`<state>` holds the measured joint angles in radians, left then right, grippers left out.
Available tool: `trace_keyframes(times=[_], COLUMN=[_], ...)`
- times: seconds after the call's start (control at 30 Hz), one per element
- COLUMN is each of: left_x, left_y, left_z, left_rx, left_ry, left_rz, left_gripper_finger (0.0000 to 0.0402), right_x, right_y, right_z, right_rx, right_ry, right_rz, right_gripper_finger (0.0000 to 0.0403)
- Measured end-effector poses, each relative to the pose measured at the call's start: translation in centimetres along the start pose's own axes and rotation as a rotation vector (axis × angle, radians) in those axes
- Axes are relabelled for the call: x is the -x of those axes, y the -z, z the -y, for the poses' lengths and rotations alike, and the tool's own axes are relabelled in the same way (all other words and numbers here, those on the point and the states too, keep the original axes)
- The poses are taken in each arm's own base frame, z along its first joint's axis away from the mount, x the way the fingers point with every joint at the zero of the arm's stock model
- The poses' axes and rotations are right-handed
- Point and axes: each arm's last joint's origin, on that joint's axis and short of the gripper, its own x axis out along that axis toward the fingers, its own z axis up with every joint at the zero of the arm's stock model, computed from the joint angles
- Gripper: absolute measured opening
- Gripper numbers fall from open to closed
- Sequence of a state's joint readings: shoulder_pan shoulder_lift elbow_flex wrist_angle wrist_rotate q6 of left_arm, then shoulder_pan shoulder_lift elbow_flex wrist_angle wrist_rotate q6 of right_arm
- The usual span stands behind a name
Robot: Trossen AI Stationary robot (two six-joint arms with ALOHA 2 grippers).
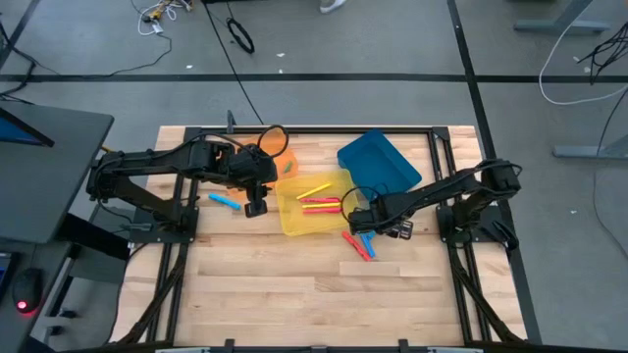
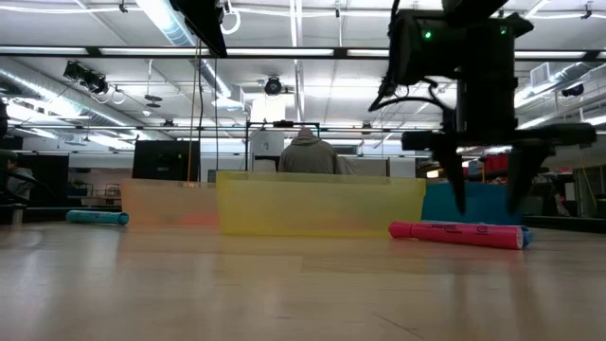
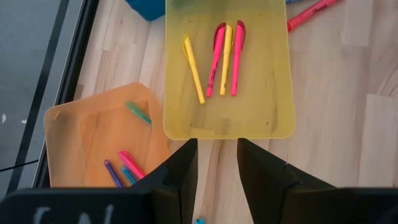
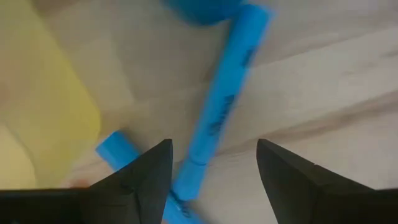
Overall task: Pick & Place Markers
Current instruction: Put the bottom right blue large highlighter into the blue bin
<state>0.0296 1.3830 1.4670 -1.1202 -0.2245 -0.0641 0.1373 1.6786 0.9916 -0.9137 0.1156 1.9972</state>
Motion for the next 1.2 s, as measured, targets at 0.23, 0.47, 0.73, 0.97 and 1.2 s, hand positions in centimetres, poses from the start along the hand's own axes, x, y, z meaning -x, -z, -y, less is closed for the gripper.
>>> trace_keyframes(times=[0.23,0.47,0.73,0.97,1.2], left_x=[0.0,0.0,0.0,0.0,0.0], left_y=[0.0,0.1,0.1,0.1,0.1], left_z=[0.0,0.0,0.0,0.0,0.0], left_rx=[-0.009,-0.009,-0.009,-0.009,-0.012], left_ry=[0.0,0.0,-0.001,0.0,0.0], left_rz=[-0.003,-0.014,-0.015,-0.014,-0.013], left_gripper_finger=[0.0117,0.0117,0.0117,0.0117,0.0117], right_x=[-1.5,-1.7,-3.3,-3.0,-2.1], right_y=[-0.1,-0.2,-0.1,0.1,0.6], right_z=[-0.9,-0.6,0.3,0.5,1.3], right_rx=[-0.019,-0.024,-0.043,-0.012,0.013], right_ry=[0.009,0.02,0.018,0.012,0.0], right_rz=[0.003,0.015,-0.022,-0.028,-0.039], right_gripper_finger=[0.0236,0.0234,0.0192,0.0105,0.0048])
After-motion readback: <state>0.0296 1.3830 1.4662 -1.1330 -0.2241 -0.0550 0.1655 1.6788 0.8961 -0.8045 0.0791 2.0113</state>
